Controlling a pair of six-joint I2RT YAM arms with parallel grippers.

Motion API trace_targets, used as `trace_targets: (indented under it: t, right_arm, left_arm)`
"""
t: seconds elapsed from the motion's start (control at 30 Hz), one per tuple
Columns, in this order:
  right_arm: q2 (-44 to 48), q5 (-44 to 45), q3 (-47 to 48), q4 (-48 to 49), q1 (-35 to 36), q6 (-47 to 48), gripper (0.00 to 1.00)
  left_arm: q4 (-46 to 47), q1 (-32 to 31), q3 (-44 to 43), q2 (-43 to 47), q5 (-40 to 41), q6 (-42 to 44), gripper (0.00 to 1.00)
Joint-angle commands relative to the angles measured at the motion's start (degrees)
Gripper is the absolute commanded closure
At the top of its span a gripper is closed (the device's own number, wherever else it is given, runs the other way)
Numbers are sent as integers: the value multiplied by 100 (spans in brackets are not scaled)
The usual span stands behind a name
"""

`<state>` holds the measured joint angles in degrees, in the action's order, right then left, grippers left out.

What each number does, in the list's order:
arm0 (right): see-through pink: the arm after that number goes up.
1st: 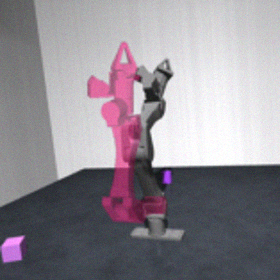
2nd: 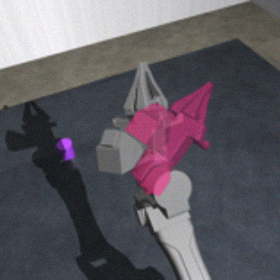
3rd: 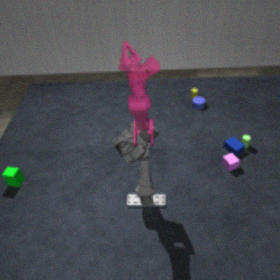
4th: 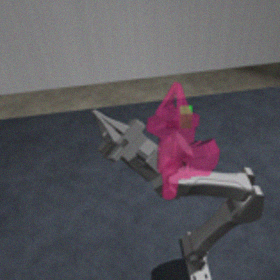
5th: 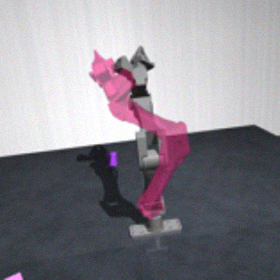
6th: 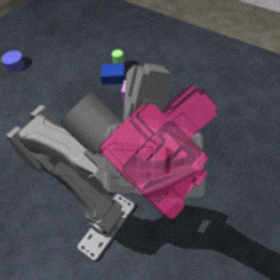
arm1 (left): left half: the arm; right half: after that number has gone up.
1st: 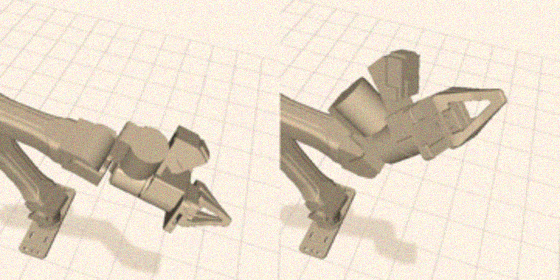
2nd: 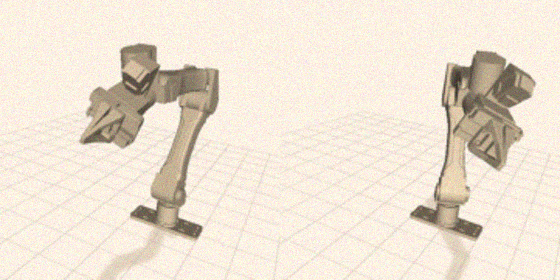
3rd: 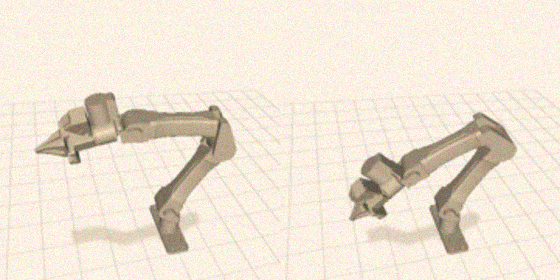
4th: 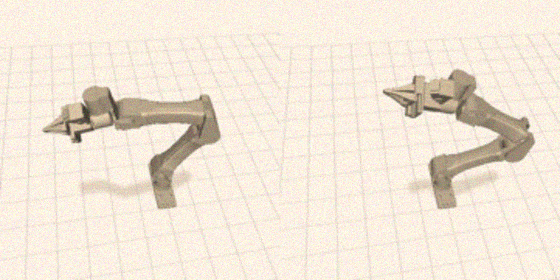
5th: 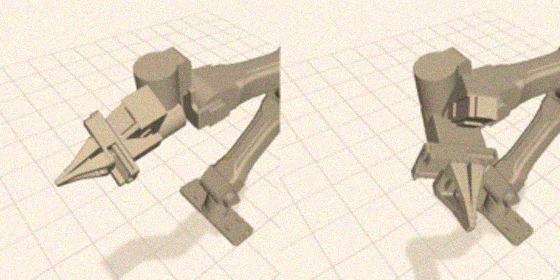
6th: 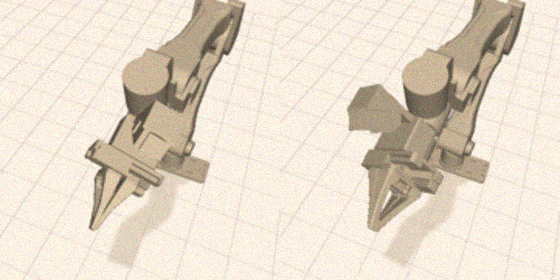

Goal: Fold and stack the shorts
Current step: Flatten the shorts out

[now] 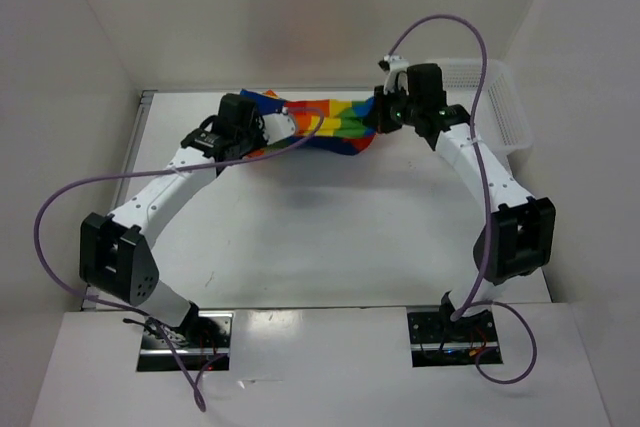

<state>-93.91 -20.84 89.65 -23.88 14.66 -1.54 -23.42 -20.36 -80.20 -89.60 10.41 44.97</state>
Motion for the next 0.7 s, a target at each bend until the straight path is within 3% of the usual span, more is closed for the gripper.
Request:
trace_targets:
  t: [0.0,0.13,0.17,0.27,0.3,0.33,0.4,0.43,0.5,0.53,0.67]
  right_arm:
    - [469,1232,-947,-1030,-482,971,100]
    - [873,1292,-2115,-1206,-367,1024,100]
    - [944,1363,-2240,-1207,-367,1085,100]
    - [1190,1425,-2609,-1444,-367,1147,100]
    - [1191,1425,-2767,-1496,-367,1147,100]
    - [1269,1425,-2847,-1558,-367,1147,95]
    - [1331,1425,-2979,-1558,-367,1095,91]
    - [1331,1425,-3049,-1558,-367,1095,83]
    - [1331,1547,-3050,-1506,-367,1042,58]
    - [1331,1722,-3050,-1506,-367,1042,36]
    - [1384,2075,-3050,-1453,-533,902,30]
  left_arm:
    - [-1401,235,776,697,1209,91,90]
    - [-2034,-47,1331,830,386,-330,69]
    - [-2374,-47,1332,830,200,-331,55]
    - [-2868,-100,1332,953,-345,-453,32]
    - [-2870,-152,1462,953,-347,-515,11]
    - [-2870,-152,1516,953,-347,-672,1]
    - [-2642,-153,1639,953,-452,-831,0]
    - [-2581,-153,1640,893,-592,-989,0]
    - [-2580,-153,1640,839,-794,-1121,0]
    - [-2580,-205,1640,787,-874,-1270,0]
    - [-2632,-381,1701,716,-1655,-1745,0]
